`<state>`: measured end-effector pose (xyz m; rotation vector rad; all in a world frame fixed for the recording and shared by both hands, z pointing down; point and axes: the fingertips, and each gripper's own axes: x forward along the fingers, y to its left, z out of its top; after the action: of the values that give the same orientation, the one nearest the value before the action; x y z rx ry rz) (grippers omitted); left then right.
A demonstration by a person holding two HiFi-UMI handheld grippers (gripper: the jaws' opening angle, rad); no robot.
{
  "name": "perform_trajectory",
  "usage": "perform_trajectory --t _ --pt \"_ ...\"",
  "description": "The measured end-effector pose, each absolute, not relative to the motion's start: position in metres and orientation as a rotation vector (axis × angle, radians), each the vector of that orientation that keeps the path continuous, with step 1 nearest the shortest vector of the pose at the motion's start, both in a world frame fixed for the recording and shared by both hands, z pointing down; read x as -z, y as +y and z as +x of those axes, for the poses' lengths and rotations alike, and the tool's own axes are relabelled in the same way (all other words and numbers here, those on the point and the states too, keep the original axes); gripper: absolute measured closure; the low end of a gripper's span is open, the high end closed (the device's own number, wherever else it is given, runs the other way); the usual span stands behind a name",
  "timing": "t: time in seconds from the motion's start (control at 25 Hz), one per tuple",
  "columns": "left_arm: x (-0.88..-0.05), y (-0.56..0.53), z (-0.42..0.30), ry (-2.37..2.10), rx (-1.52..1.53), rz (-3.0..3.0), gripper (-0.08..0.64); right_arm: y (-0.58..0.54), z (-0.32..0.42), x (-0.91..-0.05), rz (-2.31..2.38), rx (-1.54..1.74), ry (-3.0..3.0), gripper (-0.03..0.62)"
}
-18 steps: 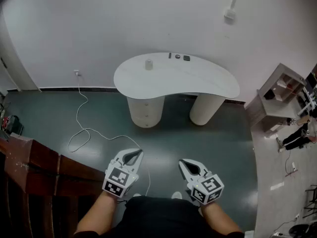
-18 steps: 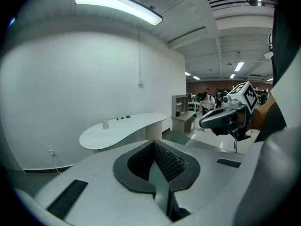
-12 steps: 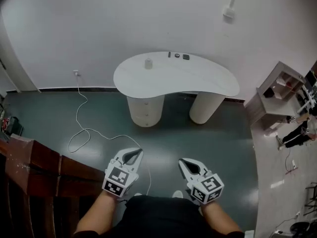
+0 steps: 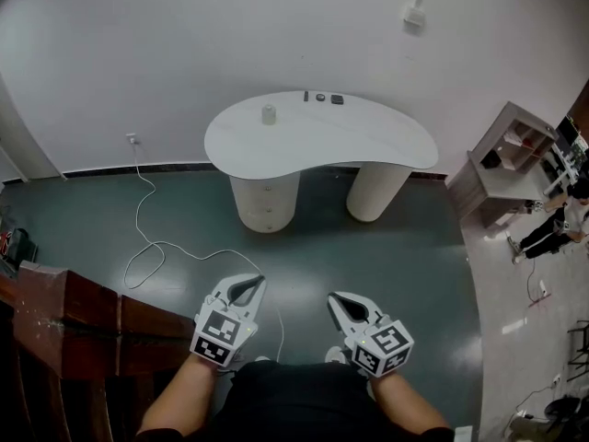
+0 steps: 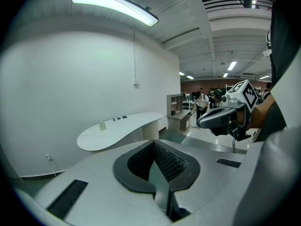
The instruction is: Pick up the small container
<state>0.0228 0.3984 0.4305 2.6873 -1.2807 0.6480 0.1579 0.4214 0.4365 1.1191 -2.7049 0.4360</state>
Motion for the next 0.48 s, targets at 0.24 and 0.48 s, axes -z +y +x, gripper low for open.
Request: perform_trajectory --t 0.24,0.48 --pt "-0.437 0.405 0.013 -1.204 -0.658 2.721 0.543 0.428 0.147 -0.447 1.19 -0.45 -2.661 0.598" --pt "-0.449 0.415 0.01 -1.141 -0.634 2.722 0.543 0.436 0.136 -0.46 1.197 -0.468 -2.621 0.598"
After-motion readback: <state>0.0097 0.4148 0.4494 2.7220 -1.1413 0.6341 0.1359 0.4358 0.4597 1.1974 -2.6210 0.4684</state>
